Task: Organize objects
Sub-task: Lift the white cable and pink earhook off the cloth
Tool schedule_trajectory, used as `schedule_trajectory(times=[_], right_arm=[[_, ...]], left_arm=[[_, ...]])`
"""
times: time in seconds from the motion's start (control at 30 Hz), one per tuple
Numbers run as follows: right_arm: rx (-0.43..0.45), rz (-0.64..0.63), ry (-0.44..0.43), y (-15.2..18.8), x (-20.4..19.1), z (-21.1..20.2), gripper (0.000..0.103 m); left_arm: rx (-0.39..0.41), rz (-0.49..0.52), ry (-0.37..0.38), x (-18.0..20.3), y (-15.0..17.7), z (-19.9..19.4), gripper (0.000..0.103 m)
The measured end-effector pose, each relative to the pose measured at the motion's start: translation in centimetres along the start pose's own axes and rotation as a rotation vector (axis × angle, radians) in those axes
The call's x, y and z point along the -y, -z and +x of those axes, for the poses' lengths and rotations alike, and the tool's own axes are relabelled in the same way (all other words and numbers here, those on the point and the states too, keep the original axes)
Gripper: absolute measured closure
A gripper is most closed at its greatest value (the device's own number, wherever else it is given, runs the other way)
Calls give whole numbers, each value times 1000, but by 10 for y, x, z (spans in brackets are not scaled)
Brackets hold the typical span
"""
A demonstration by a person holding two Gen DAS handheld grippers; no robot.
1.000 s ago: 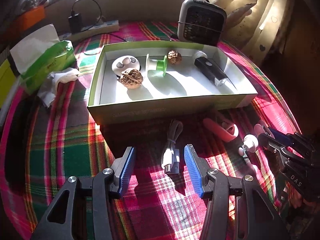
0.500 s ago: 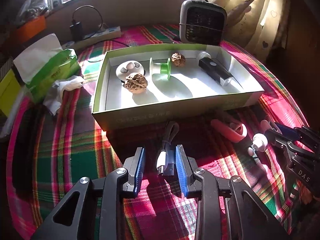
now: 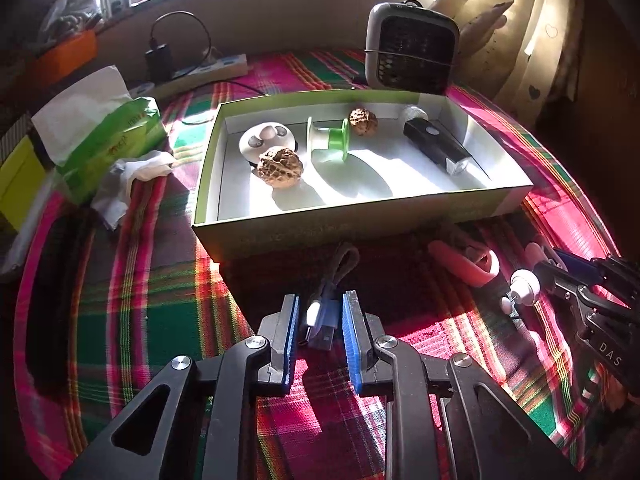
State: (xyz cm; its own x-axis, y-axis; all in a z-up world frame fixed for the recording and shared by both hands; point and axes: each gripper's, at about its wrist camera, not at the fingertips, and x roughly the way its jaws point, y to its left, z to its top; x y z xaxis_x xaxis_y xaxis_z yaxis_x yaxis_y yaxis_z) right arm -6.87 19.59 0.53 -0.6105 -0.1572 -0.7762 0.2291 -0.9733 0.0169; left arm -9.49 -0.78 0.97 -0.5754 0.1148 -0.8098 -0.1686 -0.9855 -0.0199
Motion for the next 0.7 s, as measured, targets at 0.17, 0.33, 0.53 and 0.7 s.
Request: schedule_trajectory(times=[0.17, 0.33, 0.53, 0.7], right_arm=[[0, 1, -1, 0, 0, 0, 79], [0, 0, -1, 0, -1, 0, 79], [0, 1, 0, 0, -1, 0, 79], [0, 1, -2, 0, -1, 0, 79]], left_arm=[[2, -2, 1, -1, 0, 0, 85], [1, -1, 0, -1, 0, 0, 85], [2, -5, 8, -2, 0, -1, 85], [3, -5, 9, -2, 1, -1, 86]])
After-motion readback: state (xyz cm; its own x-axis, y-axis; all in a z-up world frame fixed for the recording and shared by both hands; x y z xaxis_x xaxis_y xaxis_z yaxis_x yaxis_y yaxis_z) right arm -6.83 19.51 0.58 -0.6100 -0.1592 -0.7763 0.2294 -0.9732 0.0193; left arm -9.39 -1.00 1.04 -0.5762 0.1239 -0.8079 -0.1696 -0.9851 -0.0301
